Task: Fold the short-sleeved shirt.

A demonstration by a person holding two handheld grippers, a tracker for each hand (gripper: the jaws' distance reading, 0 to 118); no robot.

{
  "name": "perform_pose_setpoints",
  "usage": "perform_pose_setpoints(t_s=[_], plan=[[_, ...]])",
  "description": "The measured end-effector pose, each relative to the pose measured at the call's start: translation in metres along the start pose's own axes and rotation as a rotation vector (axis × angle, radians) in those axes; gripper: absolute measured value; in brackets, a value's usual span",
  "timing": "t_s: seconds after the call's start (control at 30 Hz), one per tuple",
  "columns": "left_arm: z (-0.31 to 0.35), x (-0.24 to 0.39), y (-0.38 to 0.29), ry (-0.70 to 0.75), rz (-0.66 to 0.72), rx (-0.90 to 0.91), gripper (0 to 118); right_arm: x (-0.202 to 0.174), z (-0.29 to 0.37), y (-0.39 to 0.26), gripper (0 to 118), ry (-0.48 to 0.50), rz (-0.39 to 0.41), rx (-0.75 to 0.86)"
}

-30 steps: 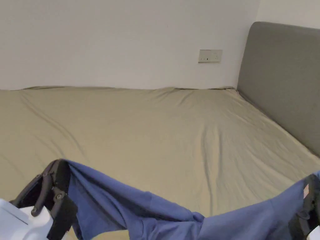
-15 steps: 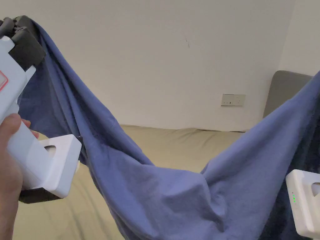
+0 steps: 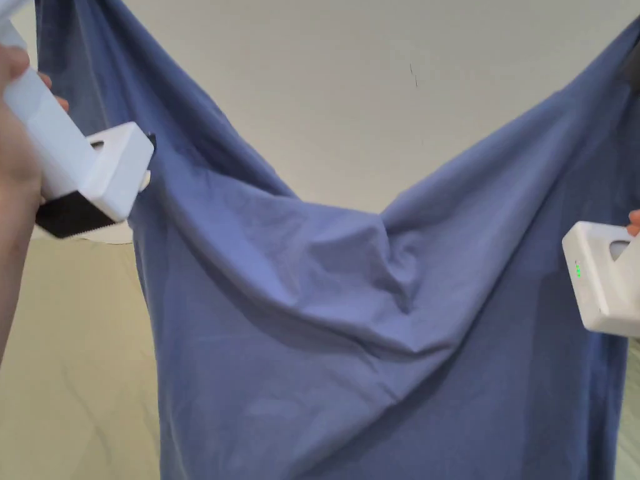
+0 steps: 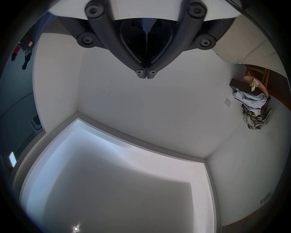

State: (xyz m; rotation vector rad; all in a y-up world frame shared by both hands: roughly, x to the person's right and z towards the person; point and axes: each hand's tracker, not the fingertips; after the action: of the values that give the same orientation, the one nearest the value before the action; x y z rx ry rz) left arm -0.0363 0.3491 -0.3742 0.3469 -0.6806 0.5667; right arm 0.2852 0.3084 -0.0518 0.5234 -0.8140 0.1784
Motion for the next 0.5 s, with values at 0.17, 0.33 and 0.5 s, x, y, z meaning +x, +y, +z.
perform_pose_setpoints(t_s=[0.17,0.33,0.5], plan=[[-0.015,-0.010,0.000,0.019,0.016,-0.008,0,-0.001,-0.023,-0.002,4,0.012,-0.017,0.004],[0.014,-0.022,-0.016,0.019,-0.005,-0.022,0,0.003,-0.002,-0.023,4,0.017,-0.022,-0.029],[0.079,-0.040,-0.040,-0.009,-0.011,-0.114,0,0.012,0.052,-0.047,4,0.024,-0.038,-0.122]])
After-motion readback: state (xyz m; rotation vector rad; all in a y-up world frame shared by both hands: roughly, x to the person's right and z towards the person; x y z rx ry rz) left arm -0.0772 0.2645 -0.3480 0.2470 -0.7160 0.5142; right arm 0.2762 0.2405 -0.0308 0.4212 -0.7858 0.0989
